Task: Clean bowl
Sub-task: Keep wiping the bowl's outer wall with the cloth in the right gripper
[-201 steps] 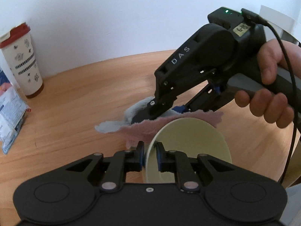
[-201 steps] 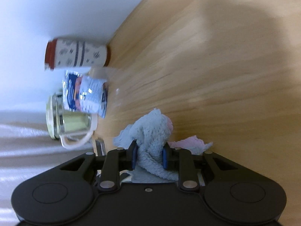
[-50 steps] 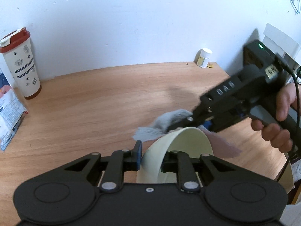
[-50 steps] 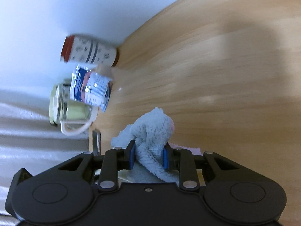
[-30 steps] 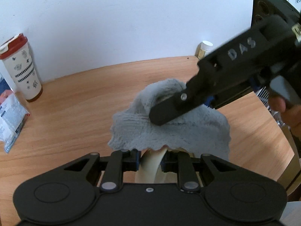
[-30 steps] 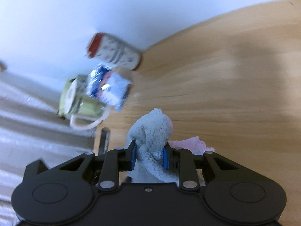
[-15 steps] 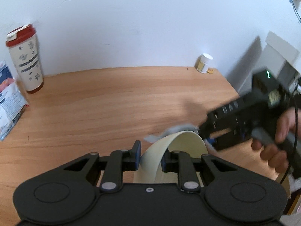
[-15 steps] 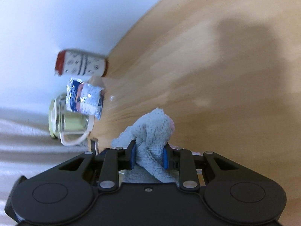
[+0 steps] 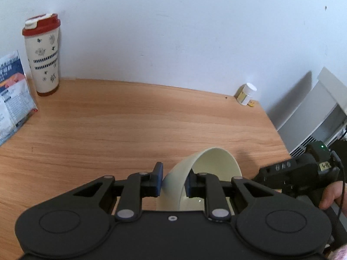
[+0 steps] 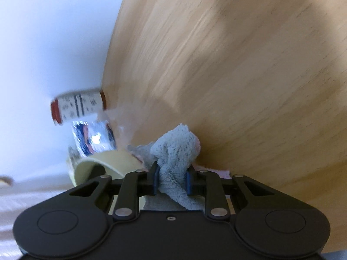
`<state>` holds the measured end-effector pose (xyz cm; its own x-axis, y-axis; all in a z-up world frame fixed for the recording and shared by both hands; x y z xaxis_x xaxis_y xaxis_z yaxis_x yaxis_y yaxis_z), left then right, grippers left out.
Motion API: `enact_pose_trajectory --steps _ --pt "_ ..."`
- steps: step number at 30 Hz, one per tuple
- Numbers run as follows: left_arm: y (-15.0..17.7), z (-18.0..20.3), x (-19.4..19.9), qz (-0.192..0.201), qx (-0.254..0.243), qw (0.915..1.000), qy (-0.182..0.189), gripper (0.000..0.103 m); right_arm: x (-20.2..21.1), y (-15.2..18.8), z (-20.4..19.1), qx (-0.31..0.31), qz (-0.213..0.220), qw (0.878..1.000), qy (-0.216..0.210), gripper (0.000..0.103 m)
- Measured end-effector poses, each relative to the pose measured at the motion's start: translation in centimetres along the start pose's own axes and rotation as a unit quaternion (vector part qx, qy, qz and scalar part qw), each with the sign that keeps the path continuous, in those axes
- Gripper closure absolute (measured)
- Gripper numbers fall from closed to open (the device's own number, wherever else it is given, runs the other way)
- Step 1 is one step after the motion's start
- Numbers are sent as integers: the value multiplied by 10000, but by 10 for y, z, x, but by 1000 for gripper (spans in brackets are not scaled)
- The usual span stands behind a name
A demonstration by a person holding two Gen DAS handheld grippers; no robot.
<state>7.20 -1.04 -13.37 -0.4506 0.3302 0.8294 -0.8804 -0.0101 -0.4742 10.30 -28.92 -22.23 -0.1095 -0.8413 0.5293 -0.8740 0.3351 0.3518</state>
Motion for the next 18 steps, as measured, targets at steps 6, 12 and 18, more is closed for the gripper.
enact_pose_trajectory --steps 6,12,18 --pt "7 8 -5 -152 -182 9997 21 85 15 -8 -25 63 201 9980 -592 75" --pt "11 16 -7 -247 -644 9976 -89 84 7 -11 -55 455 -7 9989 -142 74" --pt "16 23 -17 -477 -992 9937 -228 84 -4 -9 -88 871 -168 9957 277 74"
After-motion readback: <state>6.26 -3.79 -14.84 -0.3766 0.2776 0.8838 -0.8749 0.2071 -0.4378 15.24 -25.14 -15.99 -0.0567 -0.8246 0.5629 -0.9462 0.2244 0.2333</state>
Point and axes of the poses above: each gripper's, at about its wrist camera, not at the fingertips, and x roughly against the way its jaws point, z to its right, y to its underside, the point moved 1 cm from there along -x, roughly the way its jaws point, and after that the axes turned 10 degrees about -z, right-handed, at the moved point
